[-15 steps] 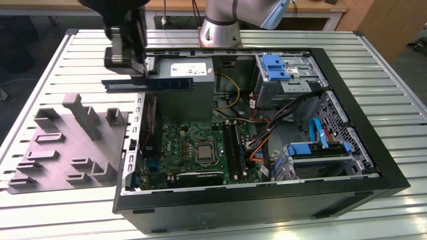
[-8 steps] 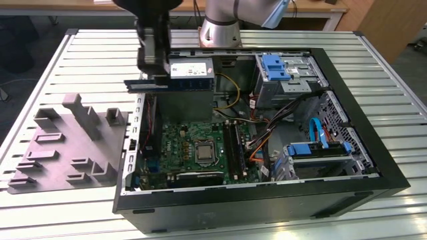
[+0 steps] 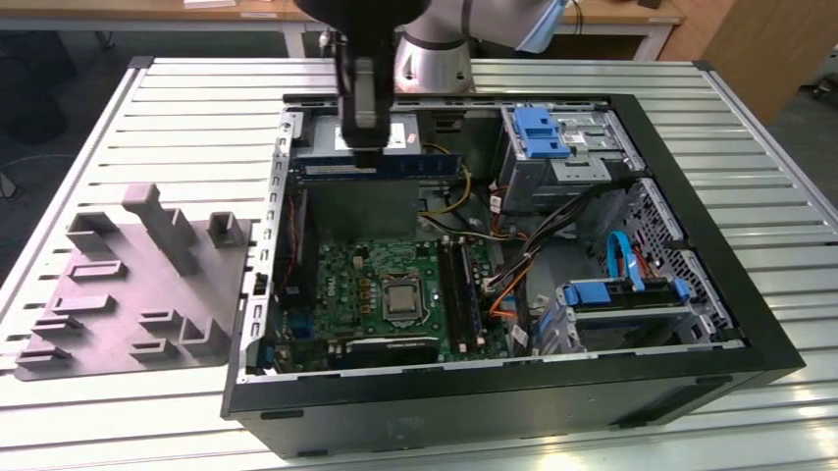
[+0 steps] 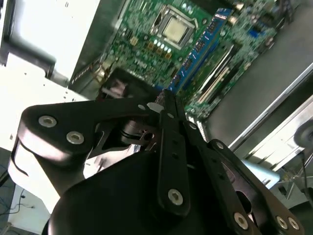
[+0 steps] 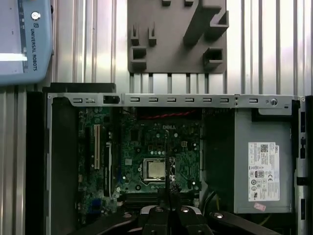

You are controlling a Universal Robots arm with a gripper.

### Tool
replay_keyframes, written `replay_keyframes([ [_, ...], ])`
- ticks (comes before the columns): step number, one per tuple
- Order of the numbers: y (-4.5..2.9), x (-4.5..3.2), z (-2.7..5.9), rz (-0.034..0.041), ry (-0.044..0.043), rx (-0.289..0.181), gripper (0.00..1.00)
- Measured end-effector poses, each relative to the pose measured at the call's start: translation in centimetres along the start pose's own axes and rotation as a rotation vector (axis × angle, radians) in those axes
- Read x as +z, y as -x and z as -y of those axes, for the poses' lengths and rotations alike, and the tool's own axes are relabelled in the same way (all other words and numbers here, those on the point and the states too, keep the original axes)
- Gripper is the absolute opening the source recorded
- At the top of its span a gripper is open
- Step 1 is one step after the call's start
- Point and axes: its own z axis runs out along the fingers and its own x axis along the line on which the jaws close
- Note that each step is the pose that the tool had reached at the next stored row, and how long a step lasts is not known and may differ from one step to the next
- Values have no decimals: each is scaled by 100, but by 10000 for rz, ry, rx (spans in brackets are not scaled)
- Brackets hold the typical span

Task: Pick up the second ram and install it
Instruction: 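Pick up the second ram and move it above second insertion slot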

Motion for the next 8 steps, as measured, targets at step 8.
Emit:
replay_keyframes([
  [8,2,6,293,0,0,-1,12],
])
